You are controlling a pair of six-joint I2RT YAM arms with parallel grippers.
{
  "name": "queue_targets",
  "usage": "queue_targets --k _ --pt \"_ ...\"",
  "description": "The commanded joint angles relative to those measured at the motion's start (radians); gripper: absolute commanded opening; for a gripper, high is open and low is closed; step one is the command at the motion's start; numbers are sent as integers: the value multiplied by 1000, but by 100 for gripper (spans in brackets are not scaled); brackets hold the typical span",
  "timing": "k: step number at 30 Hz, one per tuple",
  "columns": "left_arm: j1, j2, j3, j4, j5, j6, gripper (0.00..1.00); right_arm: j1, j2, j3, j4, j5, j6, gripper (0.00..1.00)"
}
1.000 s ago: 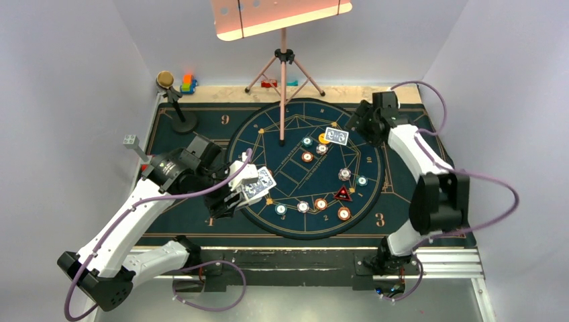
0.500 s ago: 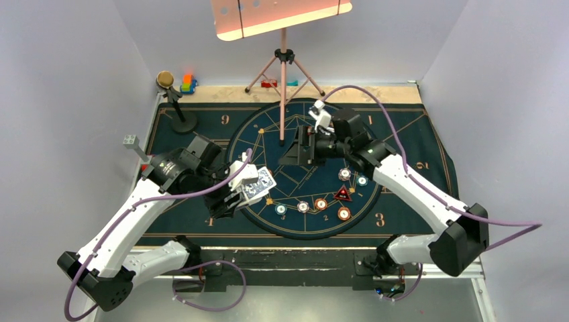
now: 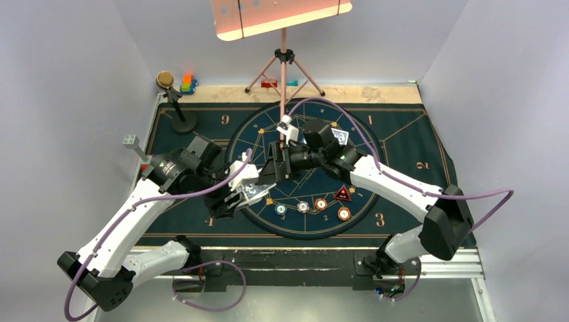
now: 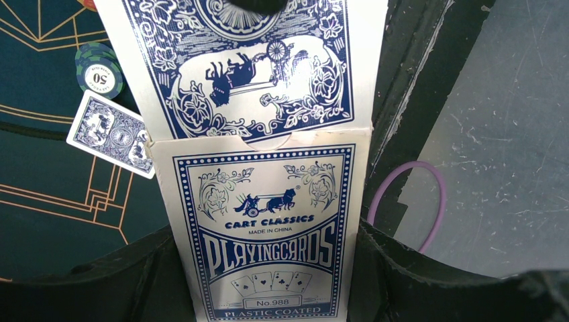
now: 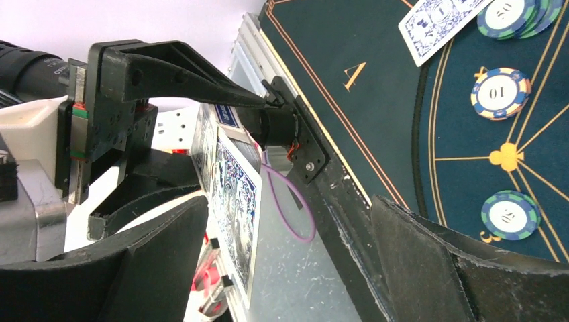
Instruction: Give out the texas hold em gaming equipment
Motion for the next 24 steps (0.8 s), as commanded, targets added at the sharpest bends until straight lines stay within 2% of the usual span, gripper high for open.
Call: queue_targets --k 1,3,9,14,24 --pt "5 -8 28 6 26 3 0 15 4 39 63 -7 23 92" --pt "4 -9 28 5 26 4 0 15 5 42 60 -4 23 84" --pt "4 -10 26 5 24 6 0 15 -2 42 37 15 17 50" --pt "5 -10 27 3 24 6 0 15 -19 50 15 38 13 32" --pt "5 -12 31 1 29 4 0 11 -51 92 -66 112 -21 15"
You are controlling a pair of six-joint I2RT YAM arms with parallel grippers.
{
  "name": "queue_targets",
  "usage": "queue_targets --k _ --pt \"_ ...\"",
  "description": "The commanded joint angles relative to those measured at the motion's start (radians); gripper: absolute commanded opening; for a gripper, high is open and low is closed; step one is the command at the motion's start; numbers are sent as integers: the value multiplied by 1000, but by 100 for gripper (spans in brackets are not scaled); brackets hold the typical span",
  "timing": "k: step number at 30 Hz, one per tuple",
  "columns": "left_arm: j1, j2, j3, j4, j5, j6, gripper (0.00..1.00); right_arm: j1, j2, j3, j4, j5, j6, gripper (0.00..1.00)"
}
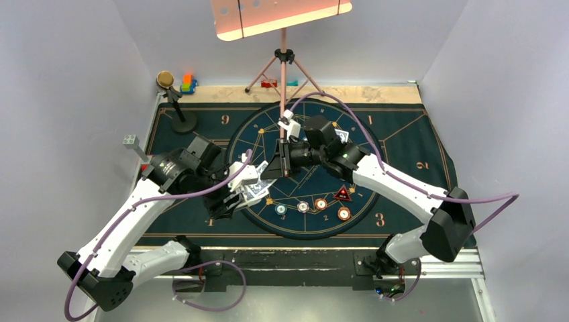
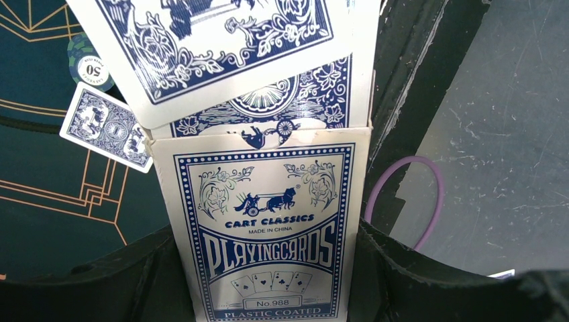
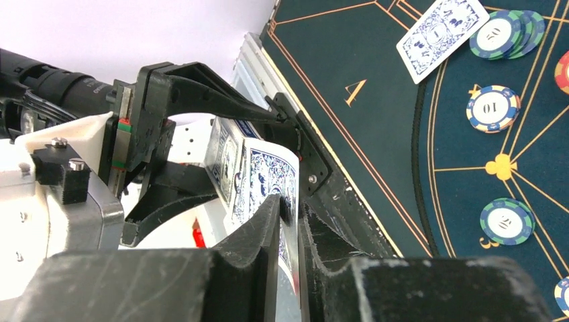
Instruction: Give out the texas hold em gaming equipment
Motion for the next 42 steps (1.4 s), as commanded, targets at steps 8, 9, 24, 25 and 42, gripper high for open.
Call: queue_targets --k 8,9,24,25,42 --pt "5 -12 32 17 35 4 0 -44 -83 58 -83 85 -53 9" --pt "5 -13 31 17 36 4 0 -53 -89 58 -86 83 -53 8" --pt "5 -13 37 12 34 7 0 -339 -268 -203 -128 -4 -71 0" --pt "5 -12 36 13 35 7 0 -353 -272 -237 -126 -5 -74 0" --pt "4 -15 42 2 38 6 0 -399 -195 -544 -129 188 -142 0"
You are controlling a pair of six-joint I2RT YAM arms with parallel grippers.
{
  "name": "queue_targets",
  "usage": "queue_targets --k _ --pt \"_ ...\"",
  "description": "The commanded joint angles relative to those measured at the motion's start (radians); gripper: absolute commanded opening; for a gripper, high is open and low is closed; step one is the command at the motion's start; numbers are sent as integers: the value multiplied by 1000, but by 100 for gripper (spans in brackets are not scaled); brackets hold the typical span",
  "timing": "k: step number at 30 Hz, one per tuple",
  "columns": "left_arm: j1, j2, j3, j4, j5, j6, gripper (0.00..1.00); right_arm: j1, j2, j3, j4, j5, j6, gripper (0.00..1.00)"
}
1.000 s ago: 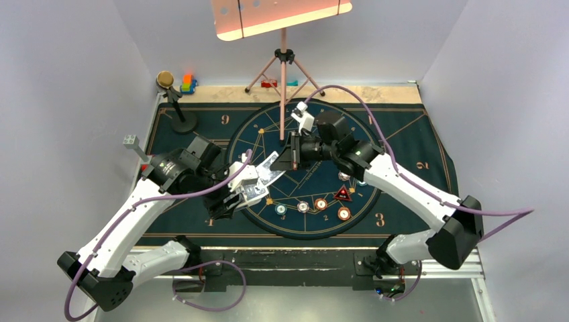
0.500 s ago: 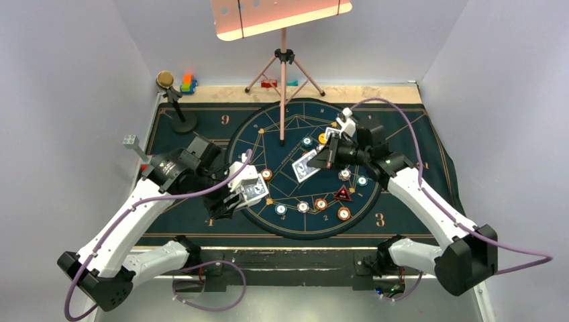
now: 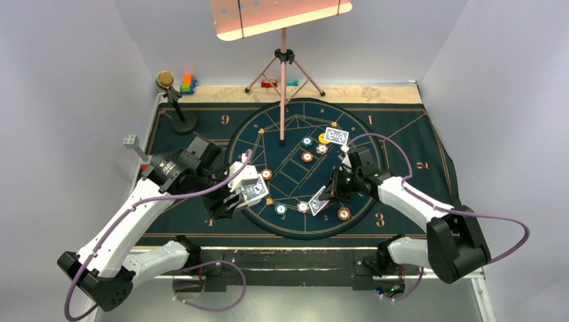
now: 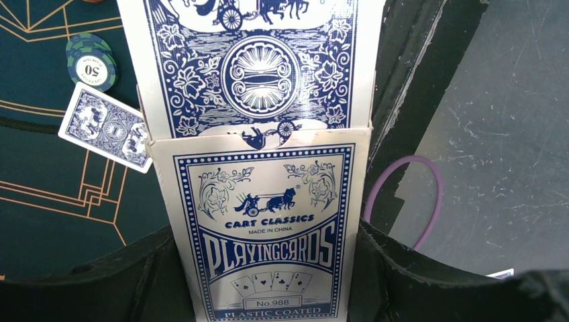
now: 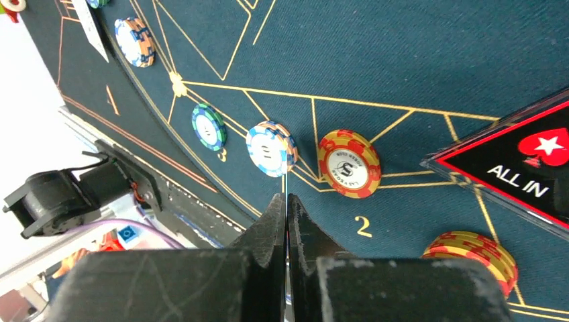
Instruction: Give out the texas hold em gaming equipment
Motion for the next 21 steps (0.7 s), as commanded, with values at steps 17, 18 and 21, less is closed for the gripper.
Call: queue_targets --k 17,18,21 --pt "5 -11 46 1 45 6 0 -5 -172 216 -368 379 -68 69" --pt "4 -9 46 3 46 6 0 -5 -181 240 -368 374 -71 71" --pt "5 -10 46 4 45 6 0 -2 -206 278 -293 242 -50 85"
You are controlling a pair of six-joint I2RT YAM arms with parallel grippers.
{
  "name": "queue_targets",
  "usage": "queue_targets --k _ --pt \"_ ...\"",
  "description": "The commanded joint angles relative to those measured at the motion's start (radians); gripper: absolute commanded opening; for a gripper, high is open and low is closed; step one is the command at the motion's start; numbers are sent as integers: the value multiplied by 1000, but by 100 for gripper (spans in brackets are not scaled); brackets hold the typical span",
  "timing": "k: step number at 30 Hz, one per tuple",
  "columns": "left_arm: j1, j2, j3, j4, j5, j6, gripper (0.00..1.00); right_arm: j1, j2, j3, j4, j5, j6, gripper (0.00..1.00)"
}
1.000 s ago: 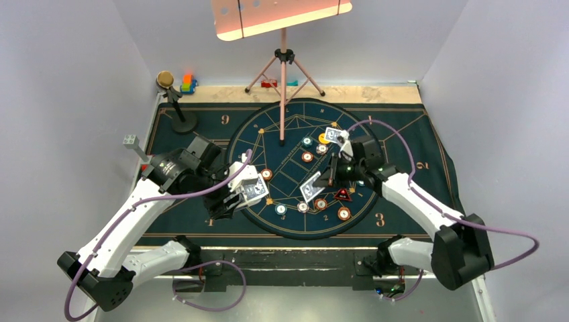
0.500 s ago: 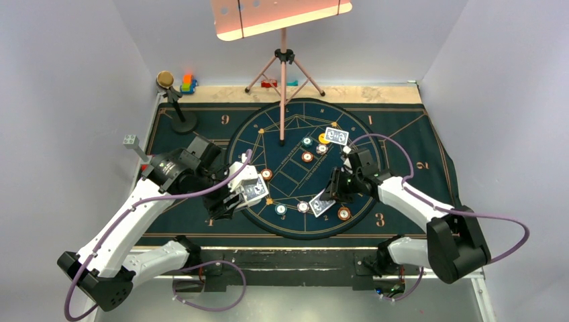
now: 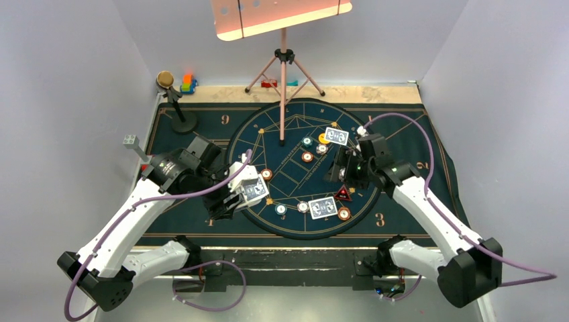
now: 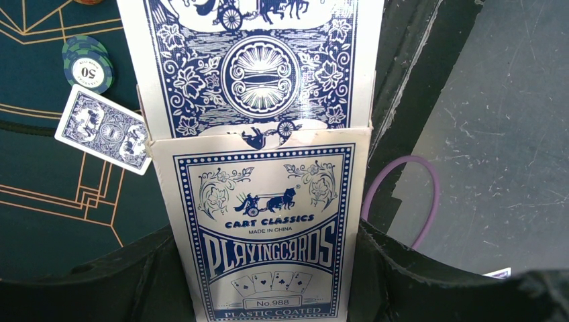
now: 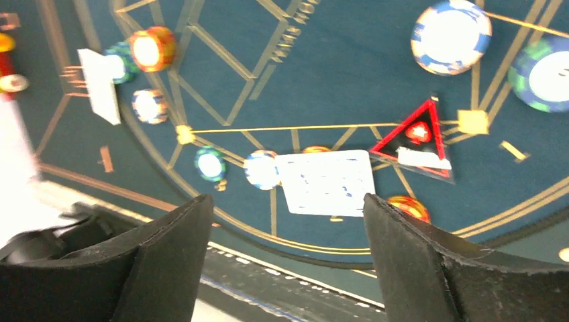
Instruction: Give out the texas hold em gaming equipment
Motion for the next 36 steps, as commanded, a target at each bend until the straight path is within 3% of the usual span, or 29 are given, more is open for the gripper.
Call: queue_targets --k 1,3,9,17,31,36 --pt "5 -9 45 8 35 7 0 2 -43 87 54 -134 12 87" --pt "5 -9 45 8 33 7 0 32 -34 116 115 -254 44 89" --pt "4 -4 39 16 38 2 0 227 63 250 255 -385 135 92" --pt "4 -3 44 18 33 2 0 405 220 375 349 -395 166 95" --pt "5 -3 48 19 24 3 0 487 383 396 456 -409 192 97" --pt "5 -4 49 18 22 5 0 486 393 382 455 -427 193 85"
